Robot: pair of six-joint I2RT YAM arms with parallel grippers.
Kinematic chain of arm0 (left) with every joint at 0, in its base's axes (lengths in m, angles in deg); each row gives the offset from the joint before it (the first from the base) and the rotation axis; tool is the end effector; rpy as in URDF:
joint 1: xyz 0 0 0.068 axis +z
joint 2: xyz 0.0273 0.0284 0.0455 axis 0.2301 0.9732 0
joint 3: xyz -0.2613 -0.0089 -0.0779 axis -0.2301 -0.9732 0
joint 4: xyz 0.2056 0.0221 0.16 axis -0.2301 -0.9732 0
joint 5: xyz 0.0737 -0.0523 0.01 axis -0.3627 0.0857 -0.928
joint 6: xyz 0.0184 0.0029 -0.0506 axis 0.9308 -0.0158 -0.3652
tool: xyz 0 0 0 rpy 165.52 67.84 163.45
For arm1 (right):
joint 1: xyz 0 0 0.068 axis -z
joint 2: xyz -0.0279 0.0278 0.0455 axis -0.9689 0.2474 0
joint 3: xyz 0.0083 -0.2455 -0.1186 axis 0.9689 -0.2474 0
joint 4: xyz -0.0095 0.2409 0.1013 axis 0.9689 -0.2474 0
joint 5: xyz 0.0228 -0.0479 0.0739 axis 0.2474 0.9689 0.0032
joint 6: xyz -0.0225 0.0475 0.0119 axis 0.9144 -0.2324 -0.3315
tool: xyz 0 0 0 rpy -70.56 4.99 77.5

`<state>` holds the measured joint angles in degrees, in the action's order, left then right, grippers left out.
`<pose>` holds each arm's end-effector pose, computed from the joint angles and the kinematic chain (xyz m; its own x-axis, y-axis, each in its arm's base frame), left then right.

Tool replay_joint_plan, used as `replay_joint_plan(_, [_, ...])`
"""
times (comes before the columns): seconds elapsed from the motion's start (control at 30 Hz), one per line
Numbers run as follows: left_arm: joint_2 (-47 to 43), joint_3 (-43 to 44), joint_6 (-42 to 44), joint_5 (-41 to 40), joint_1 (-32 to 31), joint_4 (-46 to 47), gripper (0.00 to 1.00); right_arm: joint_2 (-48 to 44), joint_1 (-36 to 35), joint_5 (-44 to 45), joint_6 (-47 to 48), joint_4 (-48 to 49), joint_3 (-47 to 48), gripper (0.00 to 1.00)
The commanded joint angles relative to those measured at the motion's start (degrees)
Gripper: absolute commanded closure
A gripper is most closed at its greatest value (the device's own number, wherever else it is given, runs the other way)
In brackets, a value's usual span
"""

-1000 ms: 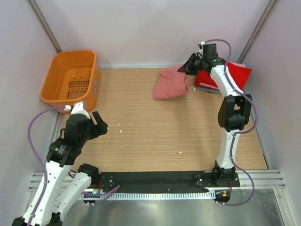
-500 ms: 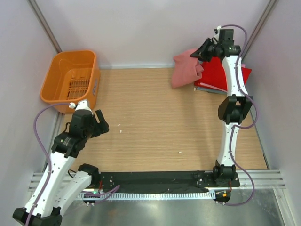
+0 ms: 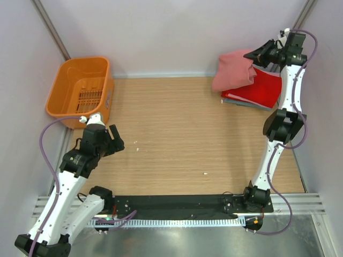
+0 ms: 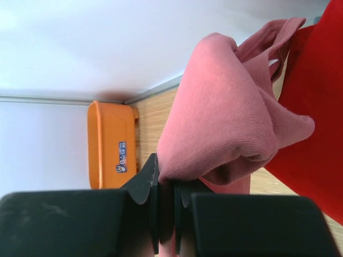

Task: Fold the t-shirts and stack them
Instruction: Neatly place the folded tshirt to the corner

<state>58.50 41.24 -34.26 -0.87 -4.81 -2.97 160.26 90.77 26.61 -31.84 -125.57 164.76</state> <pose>0.1318 -0.0351 0.3099 -0.6178 -0.3579 -0.7002 -0.2189 0.9335 -0.2840 0.4987 -0.1089 0.3728 -0.6298 0.6214 -0.4661 -0.0085 0.5945 0.8040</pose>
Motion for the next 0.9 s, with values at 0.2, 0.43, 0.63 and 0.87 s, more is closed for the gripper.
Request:
replay_joint_plan(0.2, [0.0, 1.3, -0.2, 0.1, -0.1, 1.3, 0.25, -6.9, 6.3, -9.1, -7.1, 9.5, 0.7, 0.99])
replay_joint_plan(0.43, [0.1, 1.2, -0.1, 0.2, -0.1, 1.5, 0.25, -7.2, 9.6, -9.3, -5.7, 7.1, -1.5, 0.99])
replay_joint_plan(0.63, [0.1, 1.2, -0.1, 0.2, -0.1, 1.4, 0.25, -4.9, 10.0, -8.4, -0.9, 2.4, -4.6, 0.99])
replay_joint_plan(0.87, [0.1, 1.2, -0.1, 0.4, -0.1, 1.4, 0.25, -5.1, 14.4, -3.8, 5.4, -2.9, -8.1, 0.90])
